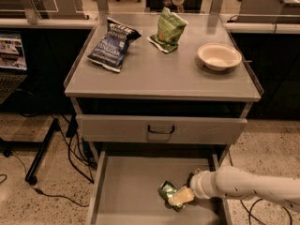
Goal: Pick green can from middle drawer and place on counter
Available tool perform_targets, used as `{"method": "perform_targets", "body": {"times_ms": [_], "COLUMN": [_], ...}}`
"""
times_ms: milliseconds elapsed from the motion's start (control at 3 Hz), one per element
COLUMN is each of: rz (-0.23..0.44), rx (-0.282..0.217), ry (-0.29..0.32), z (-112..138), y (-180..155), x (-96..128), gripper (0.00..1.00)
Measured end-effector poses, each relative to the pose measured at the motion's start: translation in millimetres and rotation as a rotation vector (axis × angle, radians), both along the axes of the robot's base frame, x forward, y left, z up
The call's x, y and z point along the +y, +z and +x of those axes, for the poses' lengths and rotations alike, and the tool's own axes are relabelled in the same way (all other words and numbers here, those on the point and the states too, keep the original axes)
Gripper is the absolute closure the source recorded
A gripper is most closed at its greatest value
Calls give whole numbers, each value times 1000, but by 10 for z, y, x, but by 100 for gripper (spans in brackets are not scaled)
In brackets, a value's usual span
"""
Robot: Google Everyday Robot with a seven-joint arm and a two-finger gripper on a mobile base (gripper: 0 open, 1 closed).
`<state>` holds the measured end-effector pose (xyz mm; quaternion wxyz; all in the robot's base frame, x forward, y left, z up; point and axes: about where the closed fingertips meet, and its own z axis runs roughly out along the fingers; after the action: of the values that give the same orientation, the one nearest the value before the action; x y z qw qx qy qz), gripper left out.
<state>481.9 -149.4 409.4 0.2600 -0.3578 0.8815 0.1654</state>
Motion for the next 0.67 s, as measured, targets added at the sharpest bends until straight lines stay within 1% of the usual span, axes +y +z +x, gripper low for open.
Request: {"method": "perform_targets", "body": {"times_ms": [667], "rz": [70], "rx": [54], "ry": [-82], "z": [-85], "y": [-373], "x": [109], "gripper": [0]}}
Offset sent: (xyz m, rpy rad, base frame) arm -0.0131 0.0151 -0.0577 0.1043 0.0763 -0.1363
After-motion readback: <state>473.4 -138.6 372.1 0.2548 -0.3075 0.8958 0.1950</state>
